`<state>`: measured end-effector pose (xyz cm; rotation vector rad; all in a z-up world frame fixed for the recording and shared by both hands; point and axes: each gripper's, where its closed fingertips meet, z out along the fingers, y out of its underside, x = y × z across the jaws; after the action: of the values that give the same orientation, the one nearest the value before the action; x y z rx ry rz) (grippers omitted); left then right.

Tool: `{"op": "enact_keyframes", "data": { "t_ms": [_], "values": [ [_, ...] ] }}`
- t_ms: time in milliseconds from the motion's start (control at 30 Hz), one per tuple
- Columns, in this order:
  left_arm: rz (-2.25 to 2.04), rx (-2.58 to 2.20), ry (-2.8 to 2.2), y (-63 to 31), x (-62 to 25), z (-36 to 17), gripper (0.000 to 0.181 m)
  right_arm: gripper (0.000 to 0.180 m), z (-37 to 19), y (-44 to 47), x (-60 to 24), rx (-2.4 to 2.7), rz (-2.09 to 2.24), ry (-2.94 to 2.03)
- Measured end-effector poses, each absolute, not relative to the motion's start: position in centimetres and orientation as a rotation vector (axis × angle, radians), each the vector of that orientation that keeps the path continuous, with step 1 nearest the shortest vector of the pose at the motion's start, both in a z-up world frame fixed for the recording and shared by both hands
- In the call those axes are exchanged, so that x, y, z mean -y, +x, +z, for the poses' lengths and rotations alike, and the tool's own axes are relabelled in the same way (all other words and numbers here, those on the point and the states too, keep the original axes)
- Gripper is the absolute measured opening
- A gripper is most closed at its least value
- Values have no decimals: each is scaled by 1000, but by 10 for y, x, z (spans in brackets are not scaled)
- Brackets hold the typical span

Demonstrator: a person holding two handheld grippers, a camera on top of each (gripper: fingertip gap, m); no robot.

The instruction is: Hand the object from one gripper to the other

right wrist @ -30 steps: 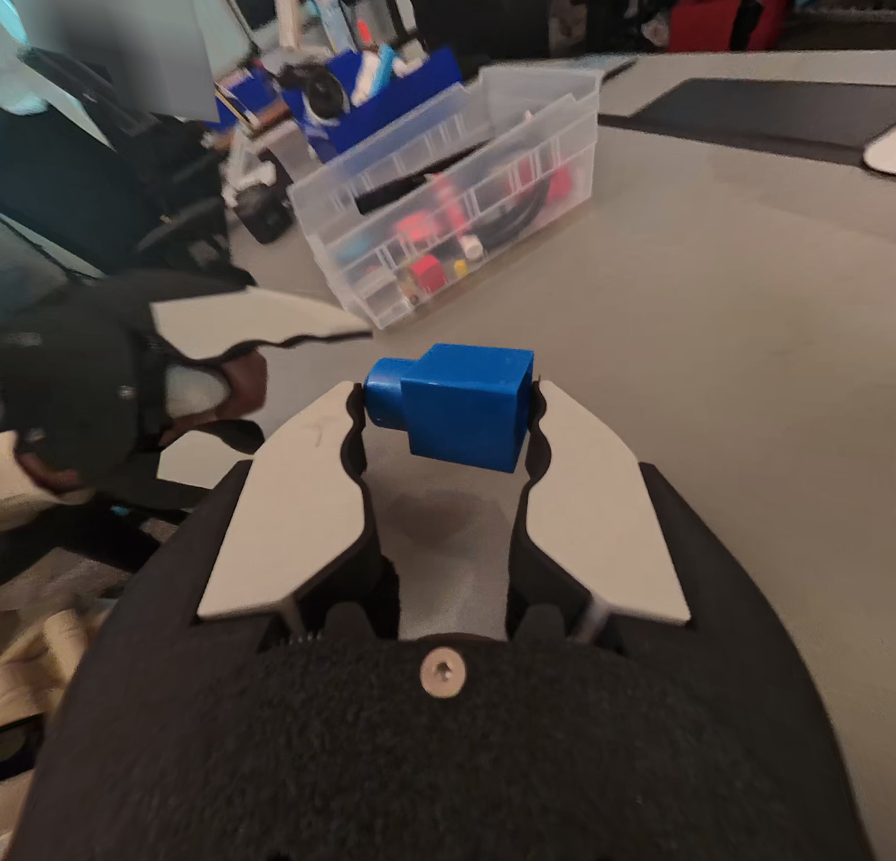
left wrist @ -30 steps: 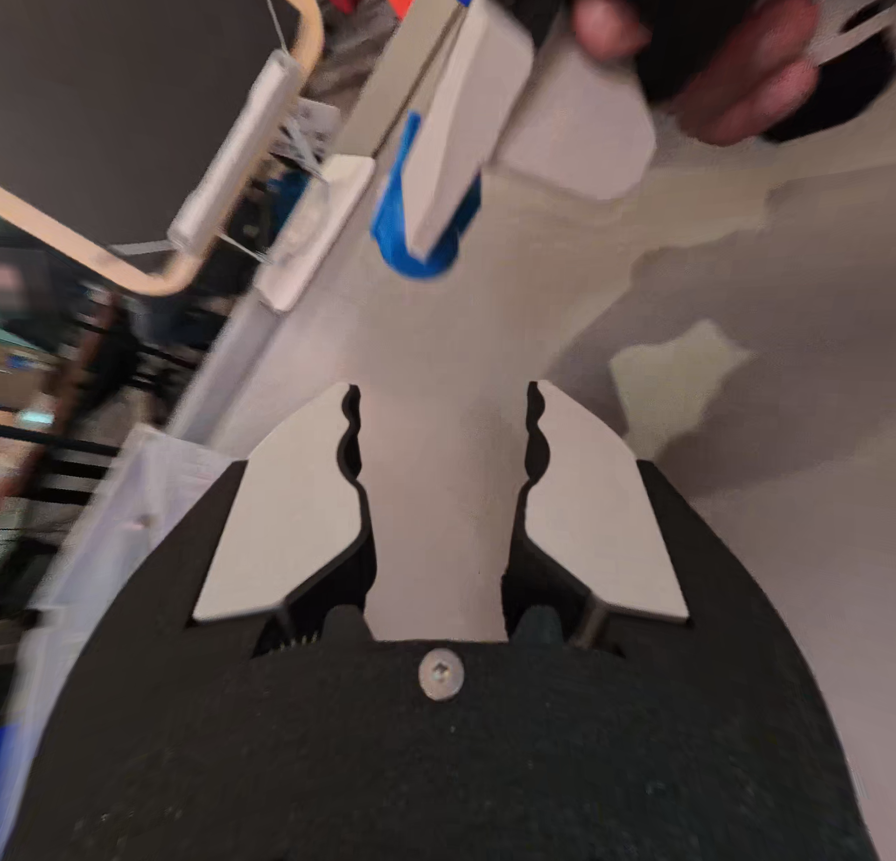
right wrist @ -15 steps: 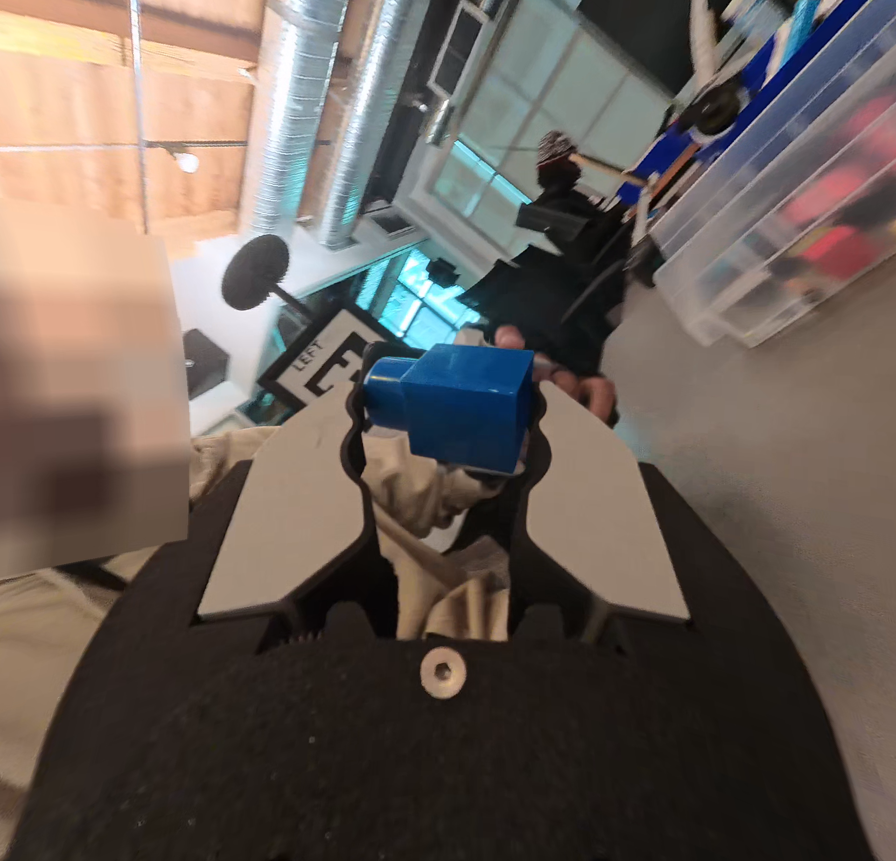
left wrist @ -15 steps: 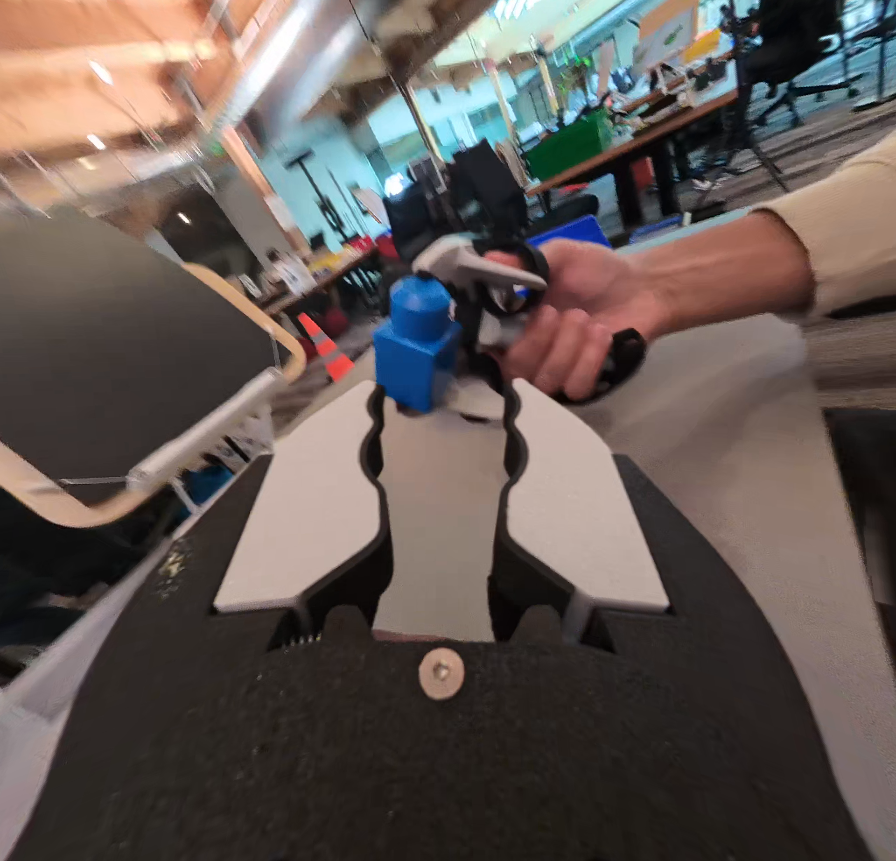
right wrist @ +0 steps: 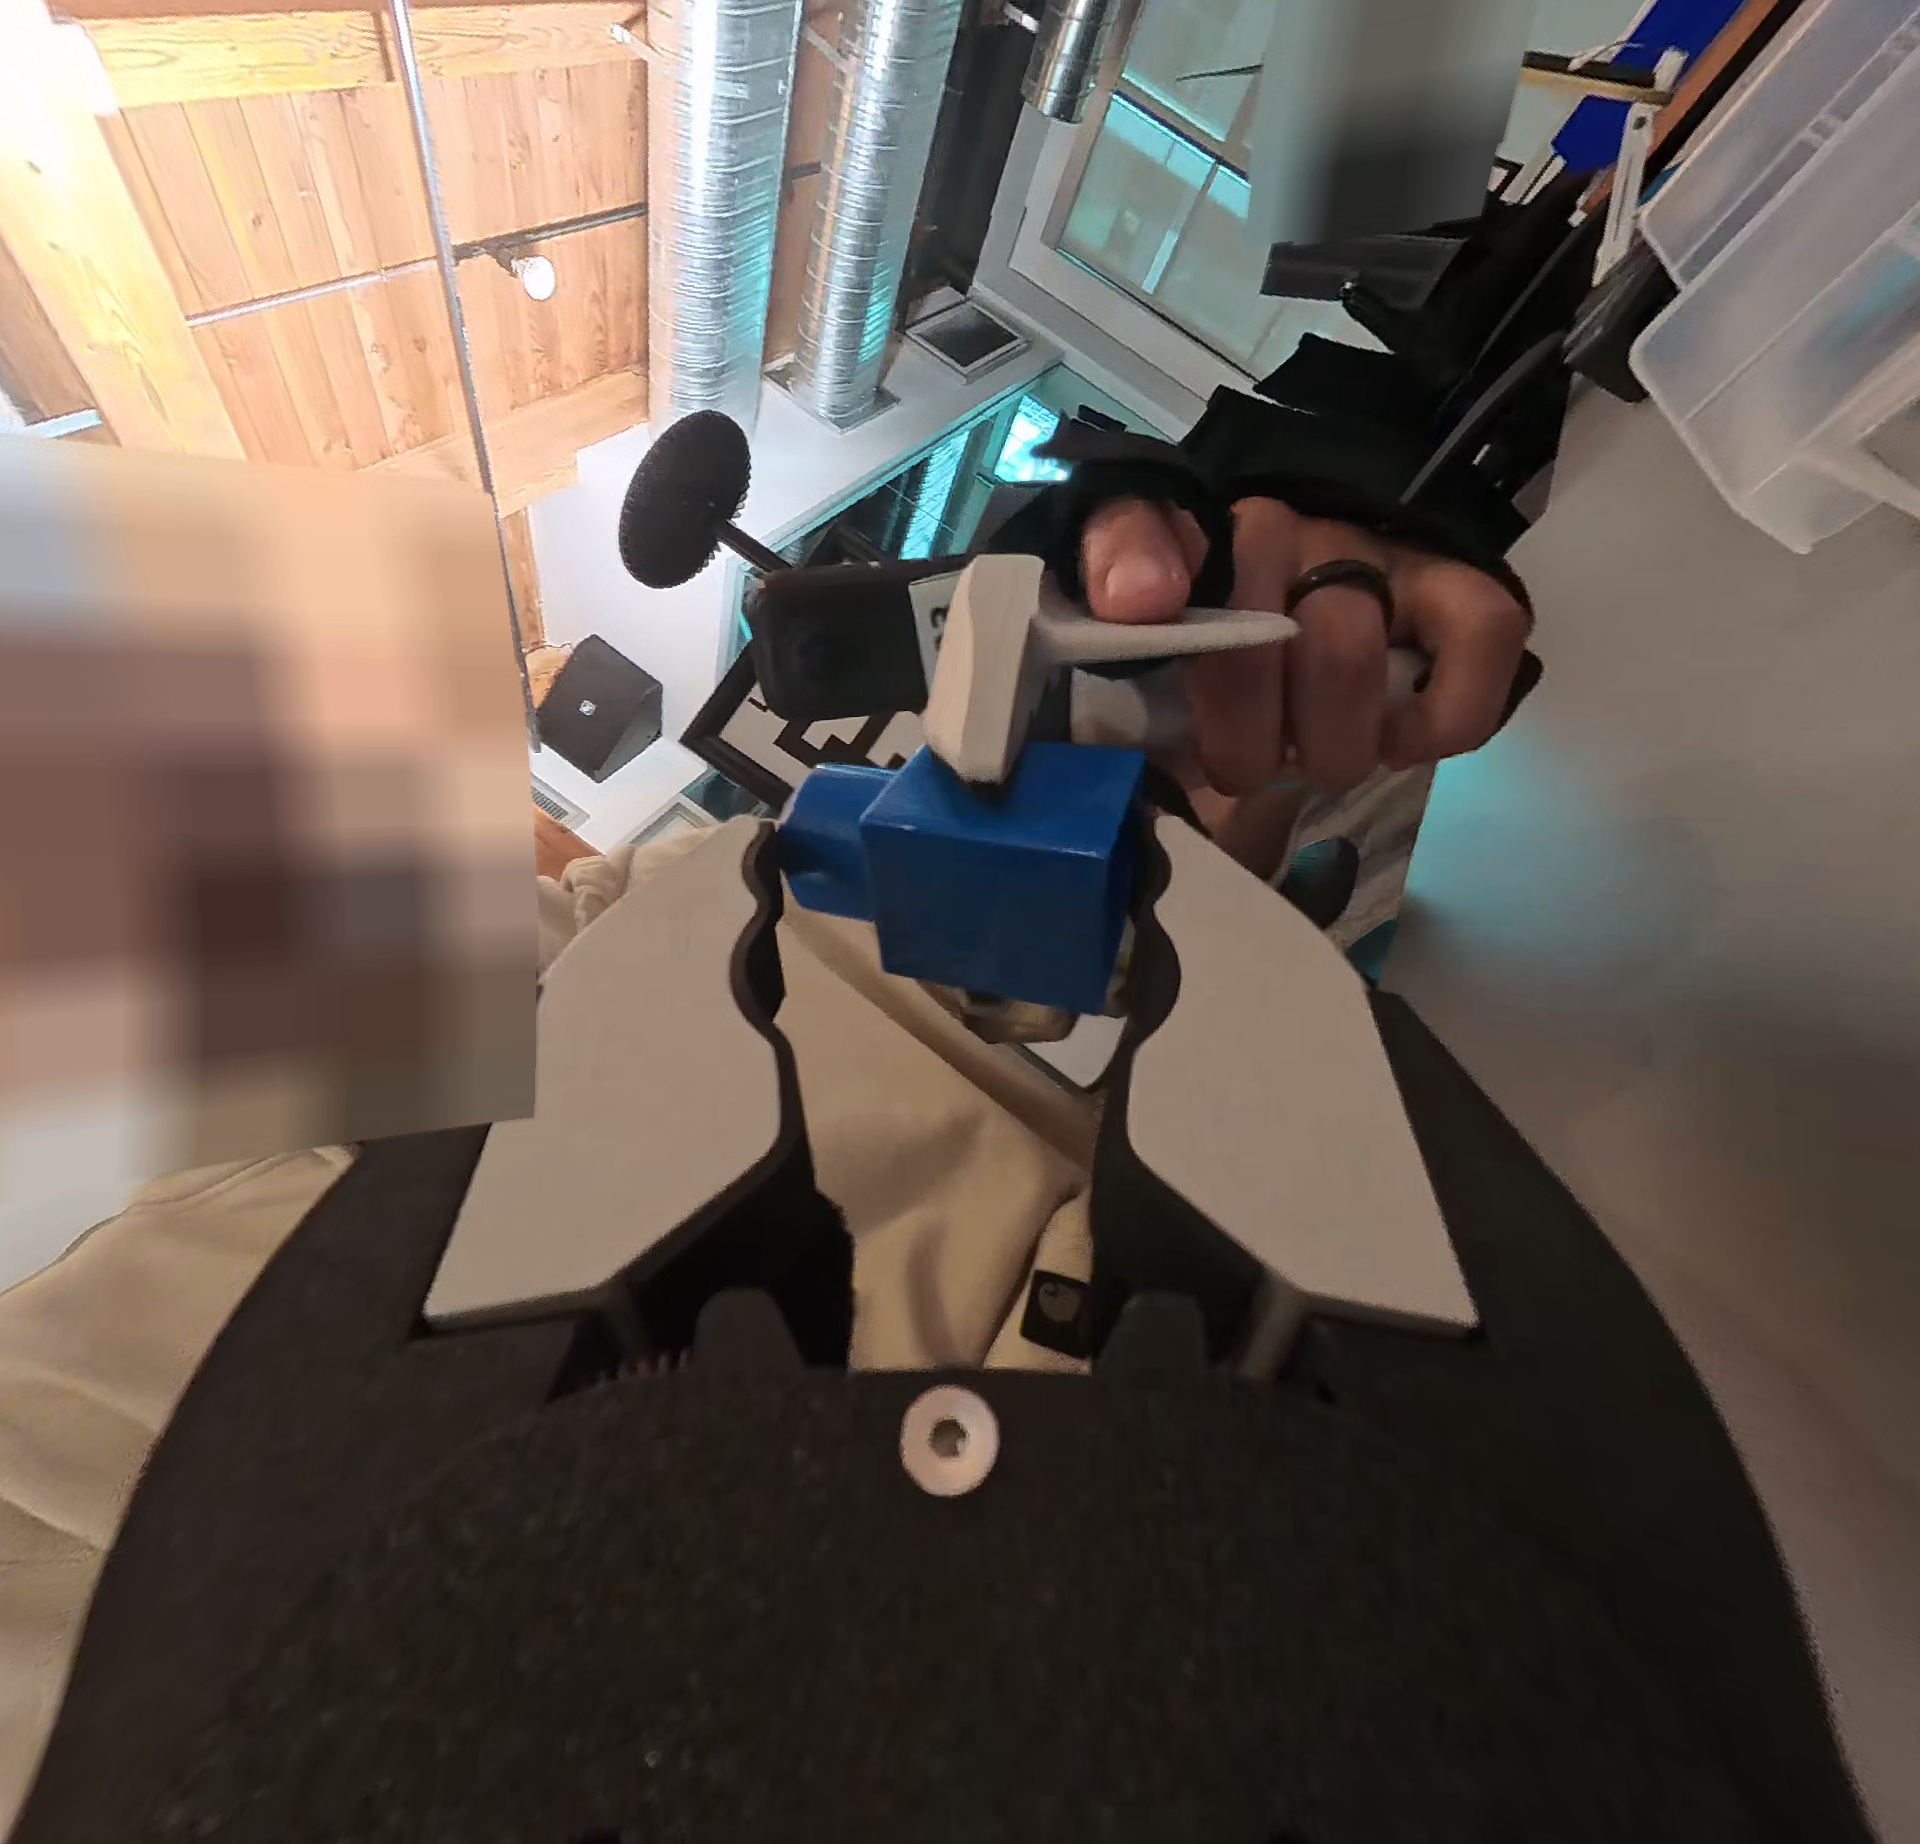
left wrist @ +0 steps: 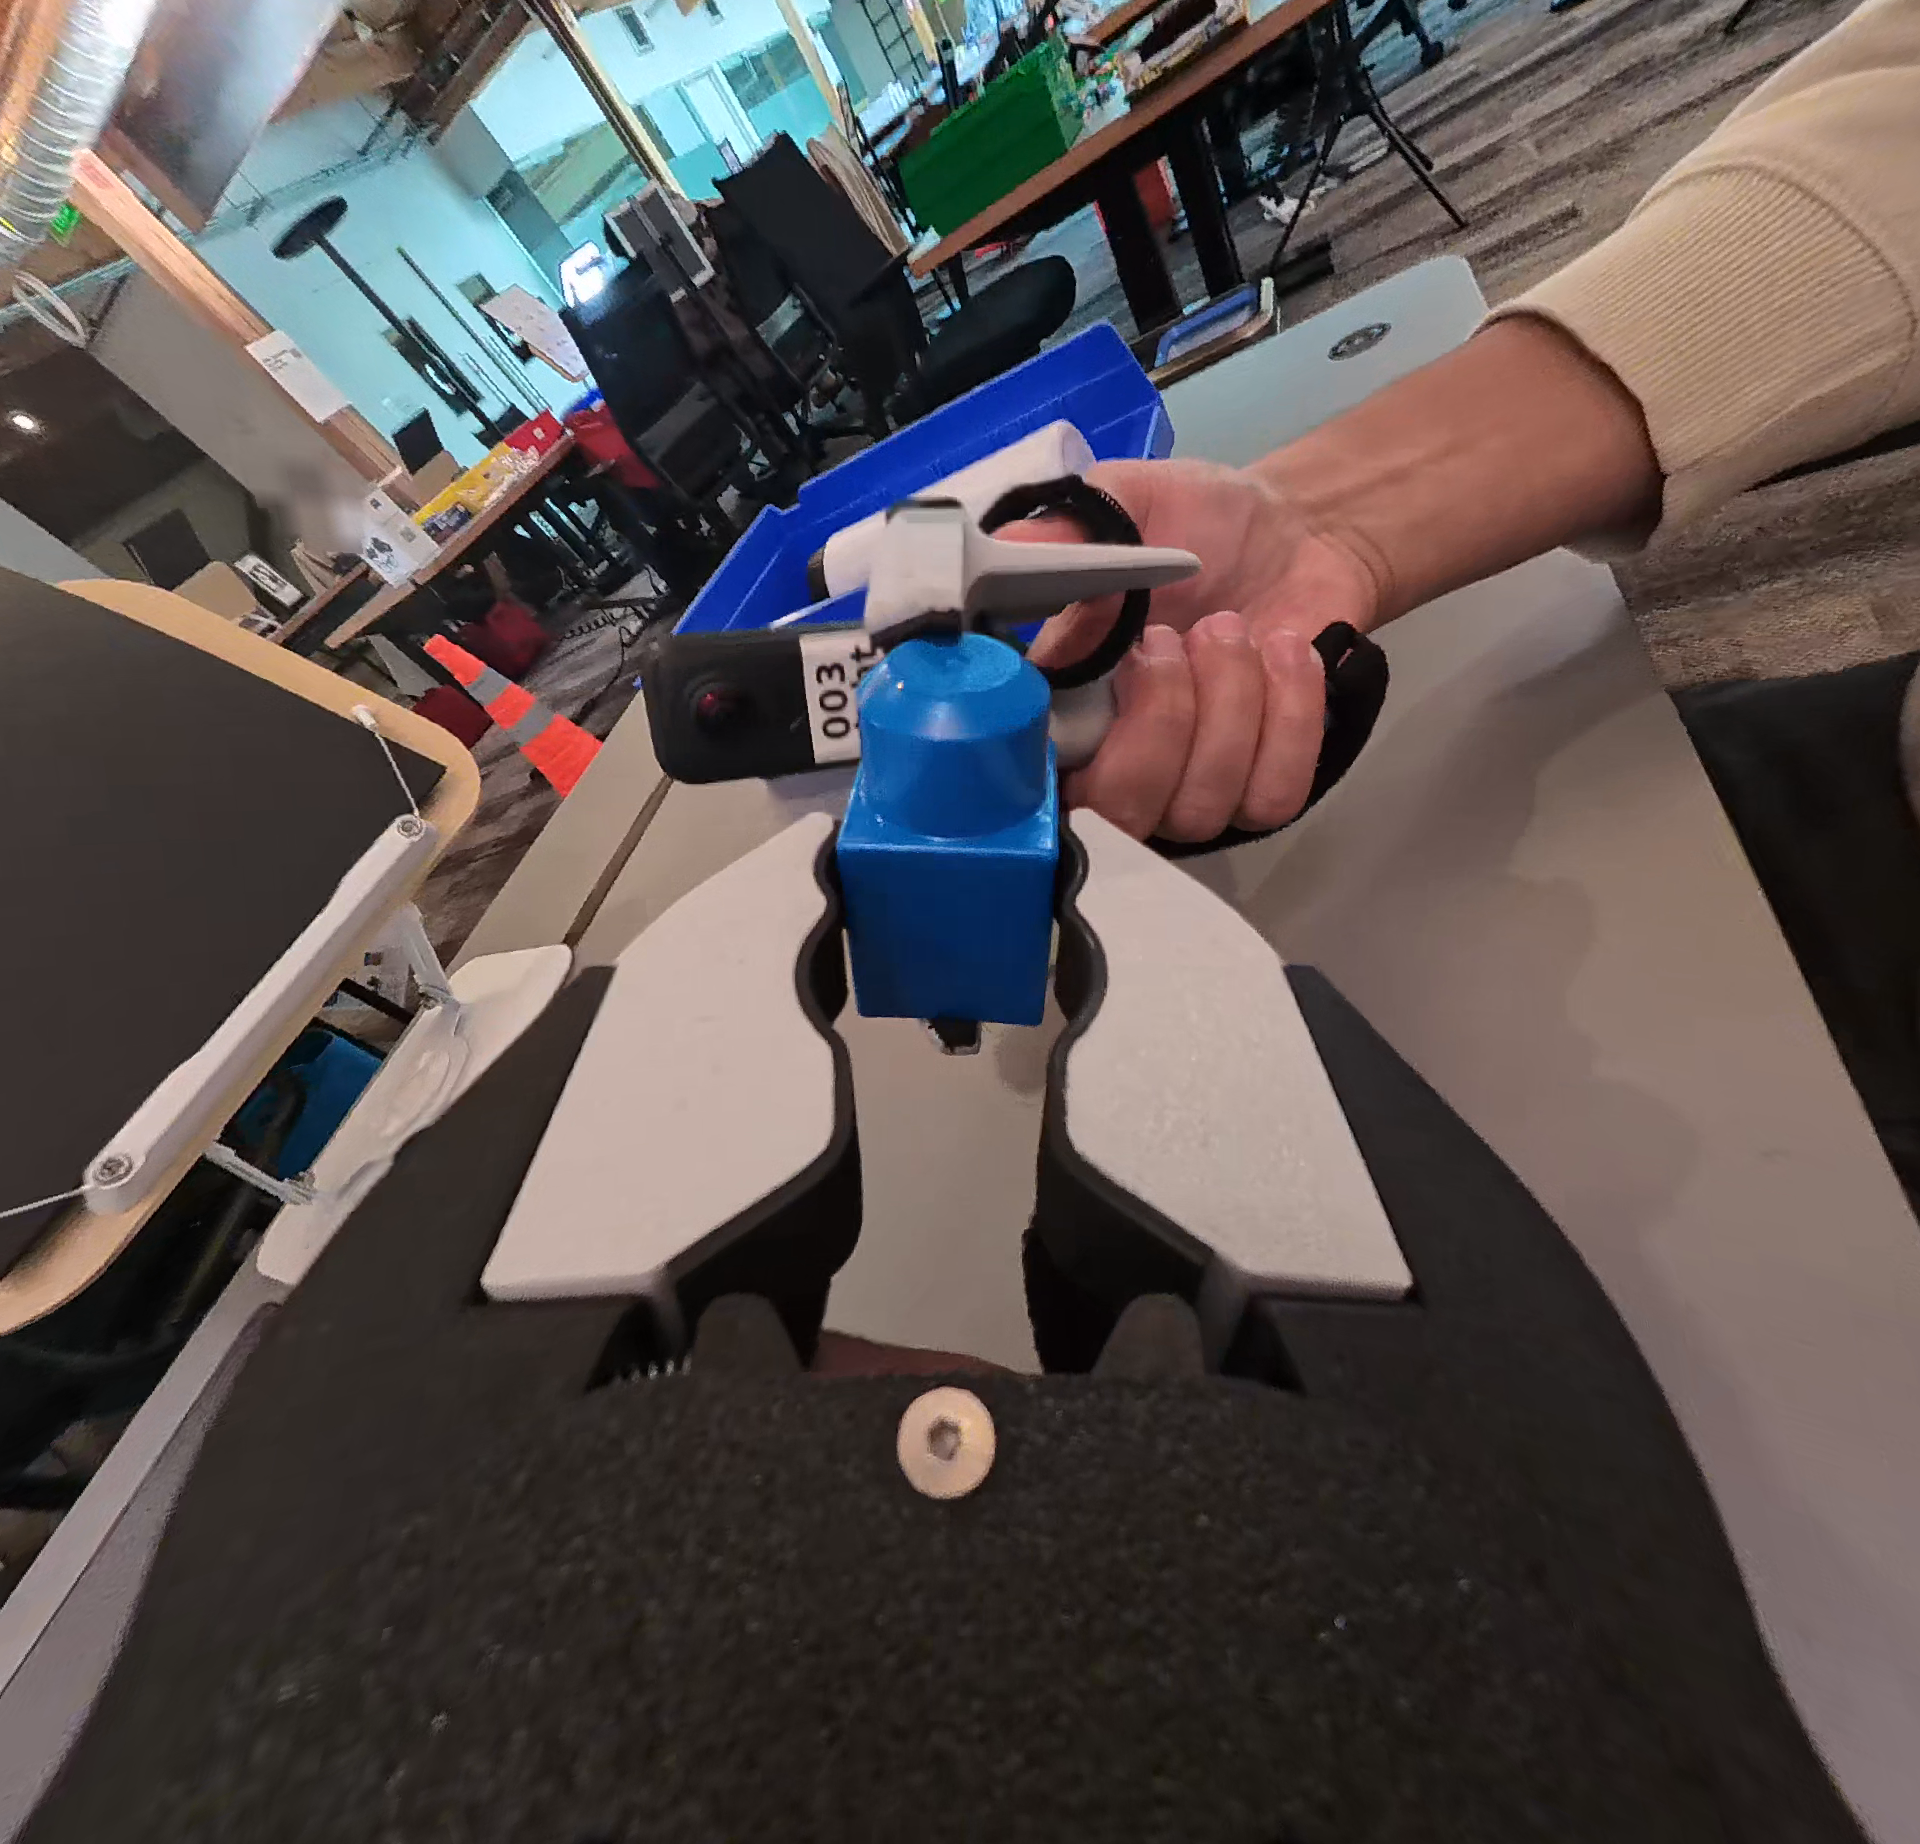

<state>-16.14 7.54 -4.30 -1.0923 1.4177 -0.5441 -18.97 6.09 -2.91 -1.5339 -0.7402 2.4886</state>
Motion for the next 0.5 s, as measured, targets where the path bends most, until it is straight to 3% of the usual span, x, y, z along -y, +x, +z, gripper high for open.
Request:
{"op": "enact_keyframes", "data": {
  "t_ms": [200,267,367,500],
  "values": [
    [-495,-1394,-1148,-169,-90,-45,36,61,-35,-186,-78,718,2259,-1570],
    [-529,-1335,-1197,-176,-97,-43,36,54,-45,-181,-85,788,2047,-1636],
    [-649,-1230,-1362,-189,-109,-48,36,64,-54,-170,-94,868,1732,-1655],
    [-902,-1064,-1583,-201,-120,-56,36,64,-71,-156,-116,1031,1215,-1535]
  ]
}}
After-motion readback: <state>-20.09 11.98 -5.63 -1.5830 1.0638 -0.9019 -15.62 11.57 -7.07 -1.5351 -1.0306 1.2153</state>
